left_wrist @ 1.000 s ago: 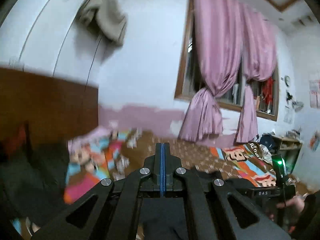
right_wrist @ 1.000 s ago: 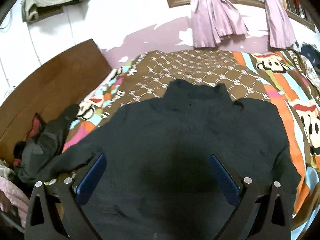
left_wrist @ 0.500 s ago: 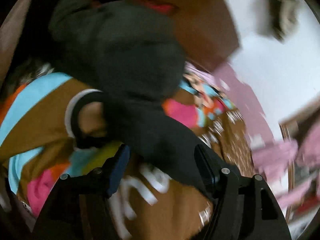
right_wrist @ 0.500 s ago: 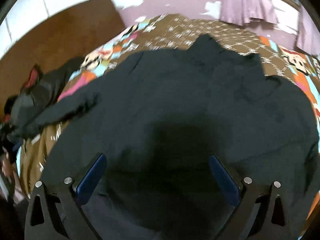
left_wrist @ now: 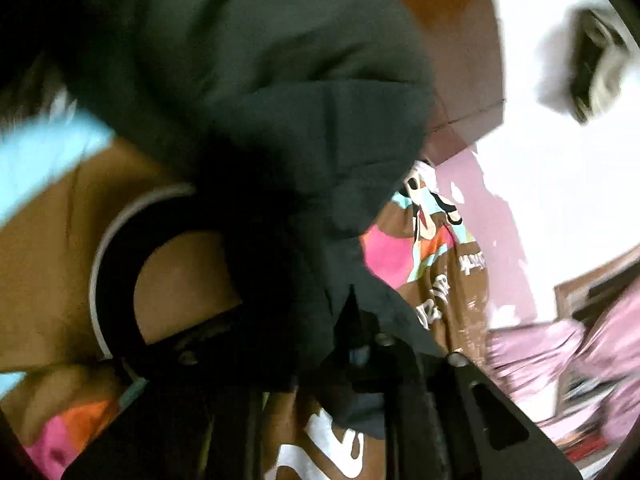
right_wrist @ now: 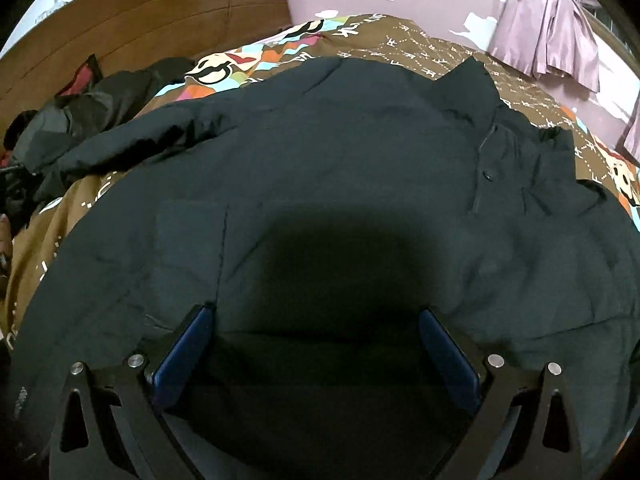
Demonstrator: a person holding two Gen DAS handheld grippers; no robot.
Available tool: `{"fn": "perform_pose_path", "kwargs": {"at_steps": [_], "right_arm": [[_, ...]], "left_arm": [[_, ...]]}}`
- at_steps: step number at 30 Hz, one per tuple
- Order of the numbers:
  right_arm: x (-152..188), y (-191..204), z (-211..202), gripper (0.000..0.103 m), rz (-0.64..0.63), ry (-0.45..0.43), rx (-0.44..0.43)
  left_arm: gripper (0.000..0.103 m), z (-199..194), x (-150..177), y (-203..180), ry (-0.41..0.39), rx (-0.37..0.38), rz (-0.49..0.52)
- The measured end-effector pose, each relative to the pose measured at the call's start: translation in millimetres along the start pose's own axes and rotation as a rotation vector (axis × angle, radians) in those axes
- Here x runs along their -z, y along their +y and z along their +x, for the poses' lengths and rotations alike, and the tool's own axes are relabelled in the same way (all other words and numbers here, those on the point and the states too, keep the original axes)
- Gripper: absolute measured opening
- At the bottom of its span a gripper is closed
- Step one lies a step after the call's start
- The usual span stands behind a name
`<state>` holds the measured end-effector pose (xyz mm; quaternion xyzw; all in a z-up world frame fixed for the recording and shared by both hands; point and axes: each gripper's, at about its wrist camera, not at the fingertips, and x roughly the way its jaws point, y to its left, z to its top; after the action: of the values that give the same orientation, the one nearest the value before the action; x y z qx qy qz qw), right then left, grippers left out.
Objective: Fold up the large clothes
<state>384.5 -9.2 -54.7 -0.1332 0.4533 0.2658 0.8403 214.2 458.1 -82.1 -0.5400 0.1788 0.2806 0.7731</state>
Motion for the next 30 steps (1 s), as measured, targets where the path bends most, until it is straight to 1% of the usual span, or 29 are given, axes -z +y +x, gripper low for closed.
{"fn": "perform_pose_path", "kwargs": {"at_steps": [2,3,5,6,8,9,11,12,13,14,15,17,18,20,21,23,24,26,27,29,30], "right_arm": [[-2,0,-4,0.103,0.004,-0.001,-0.004],[-3,0,-8,0.103,0.005,-0.002,-0.008],[-6,-2,-16,0.103,0.006,-0.016,-0.016],[-6,-5,-23,0.103,0.006,-0.031,-0.02],[-6,-12,-37,0.103,0.017,-0.06,-0.02],[-7,-18,-44,0.103,0.029,-0.074,-0.019],[-7,-30,-58,0.103,0.059,-0.102,-0.018],[-7,-39,-67,0.103,0.081,-0.119,-0.015],[-7,-48,-75,0.103,0.102,-0.136,-0.011],[-8,-54,-82,0.103,0.118,-0.152,-0.009],[-7,-65,-92,0.103,0.141,-0.177,-0.008],[-5,-81,-108,0.103,0.178,-0.211,-0.005],[-4,-90,-116,0.103,0.196,-0.226,-0.003],[6,-112,-131,0.103,0.245,-0.252,-0.009],[12,-121,-137,0.103,0.268,-0.257,-0.016],[25,-140,-144,0.103,0.319,-0.253,-0.038],[32,-149,-145,0.103,0.345,-0.243,-0.056],[49,-163,-144,0.103,0.384,-0.216,-0.086],[56,-169,-142,0.103,0.398,-0.196,-0.1],[74,-180,-133,0.103,0.423,-0.143,-0.128],[81,-184,-130,0.103,0.438,-0.128,-0.146]], "left_arm": [[0.005,-16,6,-25,-0.08,0.049,0.106],[0.004,-24,11,-37,-0.103,0.066,0.146],[0.004,-51,26,-75,-0.196,0.156,0.308],[0.004,-64,36,-87,-0.22,0.186,0.362],[0.004,-89,60,-127,-0.253,0.3,0.523],[0.004,-94,71,-138,-0.252,0.336,0.56],[0.004,-113,98,-166,-0.196,0.475,0.663],[0.004,-121,114,-172,-0.162,0.521,0.692],[0.004,-127,128,-184,-0.108,0.582,0.736],[0.004,-132,146,-196,-0.061,0.628,0.793],[0.004,-141,155,-201,-0.035,0.646,0.83],[0.004,-151,195,-220,0.037,0.692,0.966],[0.004,-154,208,-225,0.057,0.696,0.998],[0.004,-152,250,-233,0.155,0.688,1.08],[0.004,-154,263,-230,0.191,0.68,1.102],[0.004,-141,303,-232,0.274,0.649,1.17],[0.004,-138,316,-230,0.297,0.636,1.192],[0.004,-129,352,-210,0.373,0.577,1.263],[0.004,-122,366,-204,0.398,0.55,1.288],[0.004,-95,393,-192,0.466,0.458,1.344],[0.004,-99,407,-179,0.498,0.414,1.362]]}}
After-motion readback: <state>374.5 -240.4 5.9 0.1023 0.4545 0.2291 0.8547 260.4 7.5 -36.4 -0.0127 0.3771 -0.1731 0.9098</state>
